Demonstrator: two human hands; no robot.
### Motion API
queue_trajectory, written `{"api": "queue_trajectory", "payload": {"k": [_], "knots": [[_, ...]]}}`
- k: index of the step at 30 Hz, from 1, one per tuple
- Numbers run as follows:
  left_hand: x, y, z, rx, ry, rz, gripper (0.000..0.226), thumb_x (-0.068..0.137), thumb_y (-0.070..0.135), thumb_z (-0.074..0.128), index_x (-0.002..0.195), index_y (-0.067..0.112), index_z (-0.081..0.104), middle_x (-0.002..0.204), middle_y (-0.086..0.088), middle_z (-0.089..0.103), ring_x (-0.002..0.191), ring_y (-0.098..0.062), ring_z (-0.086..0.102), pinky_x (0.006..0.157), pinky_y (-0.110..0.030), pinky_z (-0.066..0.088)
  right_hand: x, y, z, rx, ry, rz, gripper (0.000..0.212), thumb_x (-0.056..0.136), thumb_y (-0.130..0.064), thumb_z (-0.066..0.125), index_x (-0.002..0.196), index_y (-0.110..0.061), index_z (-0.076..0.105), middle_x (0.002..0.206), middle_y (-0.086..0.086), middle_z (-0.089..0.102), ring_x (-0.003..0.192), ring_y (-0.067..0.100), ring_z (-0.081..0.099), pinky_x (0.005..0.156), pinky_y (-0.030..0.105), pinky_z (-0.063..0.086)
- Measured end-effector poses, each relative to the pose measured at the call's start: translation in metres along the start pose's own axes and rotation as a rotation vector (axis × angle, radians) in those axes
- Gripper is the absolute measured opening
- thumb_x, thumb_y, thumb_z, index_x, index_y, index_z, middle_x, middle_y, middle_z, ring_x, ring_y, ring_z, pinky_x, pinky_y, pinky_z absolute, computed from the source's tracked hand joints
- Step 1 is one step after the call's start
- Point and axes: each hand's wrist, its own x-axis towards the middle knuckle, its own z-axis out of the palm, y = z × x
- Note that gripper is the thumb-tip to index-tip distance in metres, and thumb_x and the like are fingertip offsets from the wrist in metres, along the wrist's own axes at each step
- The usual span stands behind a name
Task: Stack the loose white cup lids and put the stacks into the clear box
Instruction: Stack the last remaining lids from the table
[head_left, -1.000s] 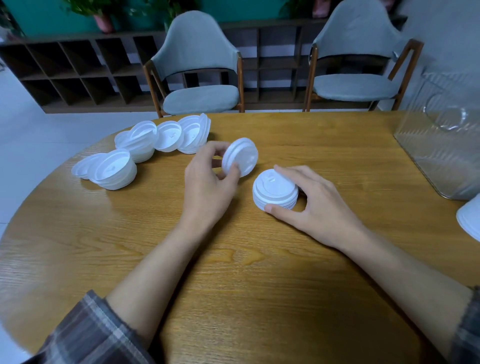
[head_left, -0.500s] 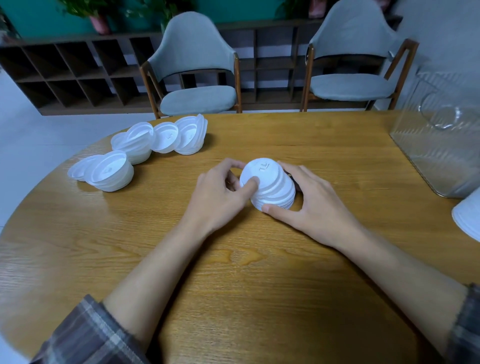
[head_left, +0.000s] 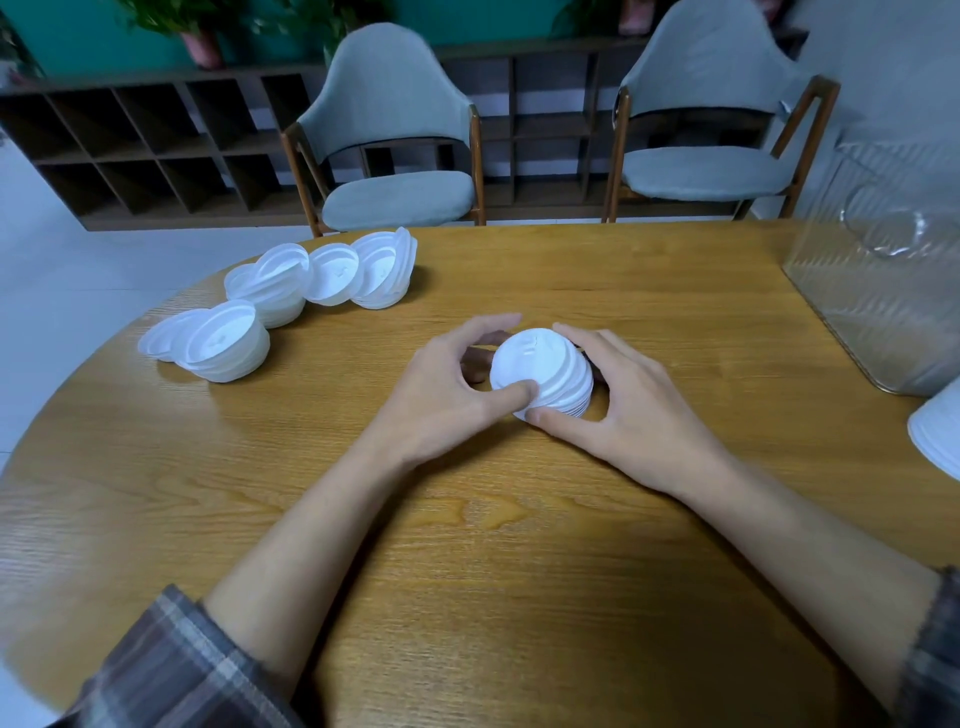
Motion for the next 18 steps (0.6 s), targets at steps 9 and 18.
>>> {"api": "queue_trajectory", "payload": {"k": [9, 18], "knots": [[-0.001, 0.002, 0.022, 0.251, 0.273, 0.151, 0.054, 0.064, 0.057, 0.095, 0.102, 0.026, 0.073, 0.094, 0.013, 0.067, 0.082, -0.003, 0.062, 0.073, -0.009, 0.044, 0.000, -0.002, 0.001, 0.014, 0.012, 0.025, 0.104, 0.072, -0.063, 0.083, 0.159, -0.027, 0.040, 0.136, -0.013, 0.055, 0.125, 0.006, 0.051, 0.103, 0.025, 0.041], [0.000, -0.002, 0.023, 0.283, 0.274, 0.161, 0.060, 0.060, 0.065, 0.093, 0.094, 0.023, 0.066, 0.092, 0.011, 0.064, 0.084, -0.004, 0.060, 0.075, -0.020, 0.048, 0.001, -0.003, 0.003, -0.028, -0.014, 0.015, 0.109, 0.072, -0.062, 0.083, 0.161, -0.021, 0.036, 0.141, -0.011, 0.056, 0.127, 0.003, 0.049, 0.098, 0.014, 0.033]]}}
